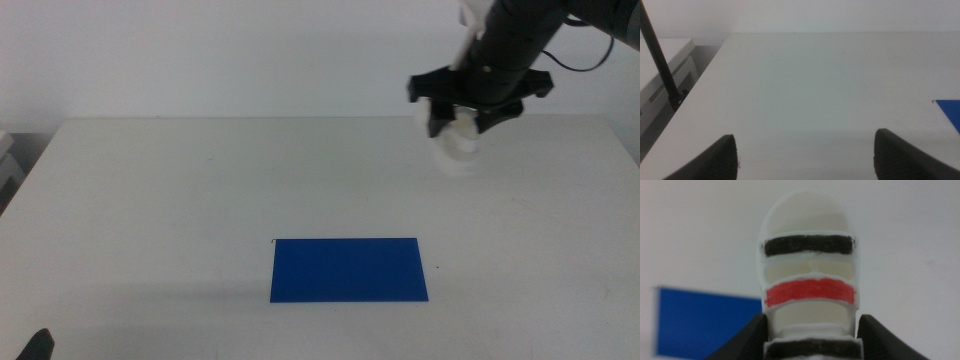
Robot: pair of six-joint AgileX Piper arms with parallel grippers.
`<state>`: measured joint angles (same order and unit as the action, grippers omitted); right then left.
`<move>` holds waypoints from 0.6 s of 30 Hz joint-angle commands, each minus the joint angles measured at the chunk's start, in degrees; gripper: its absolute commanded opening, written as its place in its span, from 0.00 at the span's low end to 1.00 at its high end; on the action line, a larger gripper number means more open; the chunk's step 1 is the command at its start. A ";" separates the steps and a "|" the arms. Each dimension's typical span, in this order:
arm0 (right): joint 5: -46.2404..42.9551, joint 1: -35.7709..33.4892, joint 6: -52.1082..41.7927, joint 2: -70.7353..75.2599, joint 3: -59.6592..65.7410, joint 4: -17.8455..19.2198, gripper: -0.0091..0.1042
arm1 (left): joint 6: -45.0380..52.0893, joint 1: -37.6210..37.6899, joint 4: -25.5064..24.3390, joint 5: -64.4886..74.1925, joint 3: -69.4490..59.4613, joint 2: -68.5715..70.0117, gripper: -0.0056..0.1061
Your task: Use one arm to grab the shoe from the table and place it on the mat.
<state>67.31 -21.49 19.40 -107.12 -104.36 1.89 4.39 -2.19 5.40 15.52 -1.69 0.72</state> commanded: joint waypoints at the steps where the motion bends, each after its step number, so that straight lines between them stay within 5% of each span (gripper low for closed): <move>1: 0.06 -2.77 3.08 4.93 -1.69 0.80 0.05 | -0.30 0.23 0.44 -4.58 -0.40 0.75 0.89; 5: 1.51 -8.14 8.55 5.45 -1.69 2.20 0.05 | -0.30 0.23 0.44 -4.58 -0.40 0.75 0.89; 11: 3.03 -15.48 20.62 4.60 -1.69 9.71 0.05 | -0.30 0.23 0.44 -4.58 -0.40 0.75 0.89; 18: 3.01 -21.45 28.59 1.31 -1.69 11.27 0.05 | -0.30 0.23 0.44 -4.58 -0.40 0.75 0.89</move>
<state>70.95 -42.04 45.52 -108.07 -104.36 10.60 4.39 -2.19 5.40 15.52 -1.69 0.72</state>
